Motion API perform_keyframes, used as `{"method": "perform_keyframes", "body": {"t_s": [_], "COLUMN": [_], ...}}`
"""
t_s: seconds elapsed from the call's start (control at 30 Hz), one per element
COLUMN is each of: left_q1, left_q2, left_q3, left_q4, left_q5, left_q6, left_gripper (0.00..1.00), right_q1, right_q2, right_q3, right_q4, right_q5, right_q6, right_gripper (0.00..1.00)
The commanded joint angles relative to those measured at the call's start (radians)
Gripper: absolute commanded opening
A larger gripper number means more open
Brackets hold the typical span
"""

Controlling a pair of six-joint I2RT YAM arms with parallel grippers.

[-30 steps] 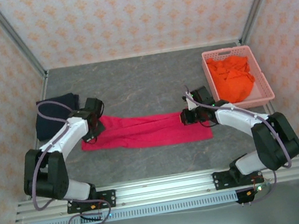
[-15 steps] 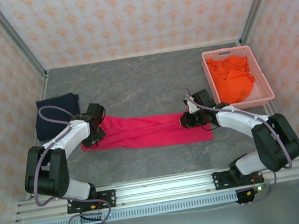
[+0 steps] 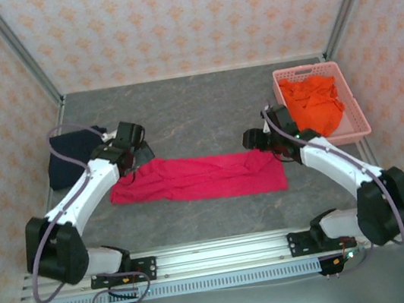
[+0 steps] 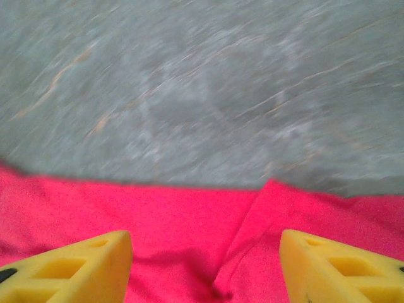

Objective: Fold and stack the t-shirts

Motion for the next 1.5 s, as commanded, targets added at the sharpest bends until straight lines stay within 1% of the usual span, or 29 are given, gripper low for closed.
{"method": "perform_keyframes", "body": {"t_s": [0.0,0.03,0.1,0.27,0.37,0.57,0.63,0.73,0.77,0.87,1.0,1.13,1.3,1.47], "left_q1": [-0.009,-0.009,-0.009,-0.009,-0.008,-0.009,-0.008,-0.008,-0.007,-0.008,-0.008,-0.007,-0.007,0.008], "left_q2": [0.110,0.141,0.190,0.272,0.279,0.295,0.297,0.302,0.303,0.304,0.298,0.292,0.278,0.256], "left_q3": [0.028,0.030,0.031,0.022,-0.003,-0.016,-0.015,-0.016,-0.015,-0.015,-0.016,-0.018,-0.013,-0.028], "left_q4": [0.103,0.121,0.143,0.141,0.149,0.165,0.165,0.165,0.165,0.166,0.162,0.159,0.141,0.127], "left_q5": [0.113,0.129,0.139,0.109,0.102,0.116,0.114,0.113,0.113,0.116,0.110,0.102,0.087,0.077], "left_q6": [-0.006,-0.016,-0.022,-0.024,-0.029,-0.032,-0.031,-0.027,-0.027,-0.026,-0.023,-0.021,-0.015,-0.009], "left_gripper": [1.00,1.00,1.00,1.00,1.00,1.00,1.00,1.00,1.00,1.00,1.00,1.00,1.00,1.00], "right_q1": [-0.021,-0.022,-0.024,-0.020,-0.009,0.000,0.002,0.003,0.001,0.002,0.002,0.002,0.003,0.002], "right_q2": [0.074,0.098,0.154,0.319,0.390,0.460,0.470,0.468,0.465,0.457,0.392,0.285,0.118,-0.085], "right_q3": [0.039,0.042,0.080,0.213,0.255,0.288,0.289,0.284,0.281,0.283,0.253,0.188,0.073,-0.033], "right_q4": [-0.092,-0.071,-0.075,-0.152,-0.173,-0.198,-0.201,-0.199,-0.195,-0.212,-0.209,-0.200,-0.211,-0.284], "right_q5": [0.148,0.124,0.096,0.111,0.105,0.094,0.091,0.082,0.079,0.081,0.076,0.080,0.098,0.125], "right_q6": [0.082,0.076,0.051,-0.016,-0.033,-0.046,-0.048,-0.046,-0.046,-0.045,-0.037,-0.021,0.011,0.056], "right_gripper": [0.60,0.57,0.54,0.44,0.38,0.36,0.33,0.20,0.14,0.00,0.00,0.00,0.00,0.00]}}
